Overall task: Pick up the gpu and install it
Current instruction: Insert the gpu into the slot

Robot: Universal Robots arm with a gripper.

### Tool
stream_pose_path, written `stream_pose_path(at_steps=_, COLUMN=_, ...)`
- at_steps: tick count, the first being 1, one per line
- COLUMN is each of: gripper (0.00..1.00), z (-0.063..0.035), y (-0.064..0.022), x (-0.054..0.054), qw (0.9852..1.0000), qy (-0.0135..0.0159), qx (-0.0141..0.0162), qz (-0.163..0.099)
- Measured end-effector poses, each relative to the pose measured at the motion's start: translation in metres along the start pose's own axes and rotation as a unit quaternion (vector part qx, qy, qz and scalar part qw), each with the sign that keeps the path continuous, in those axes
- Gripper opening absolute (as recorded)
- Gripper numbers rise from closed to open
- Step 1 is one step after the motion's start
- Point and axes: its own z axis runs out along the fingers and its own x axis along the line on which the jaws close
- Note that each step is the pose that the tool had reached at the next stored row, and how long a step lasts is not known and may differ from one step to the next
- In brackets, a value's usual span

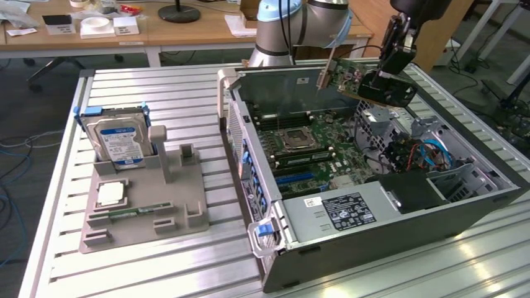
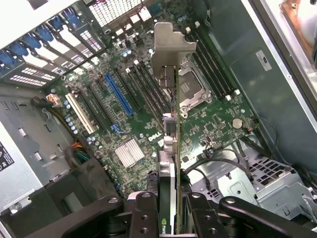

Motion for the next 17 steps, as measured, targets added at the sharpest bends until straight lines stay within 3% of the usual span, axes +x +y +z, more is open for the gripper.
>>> stream_pose_path(at_steps=13, gripper=0.27, z=0.0000, y=0.0000, x=0.0000, qw=1.0000, qy=0.0000, qx=0.0000, qz=-0.001)
stream_pose_path(at_steps=17, gripper=0.27, z=0.0002, y=0.0000, x=0.0000, qw=0.9999, qy=0.0004, qx=-0.0002, qz=-0.016)
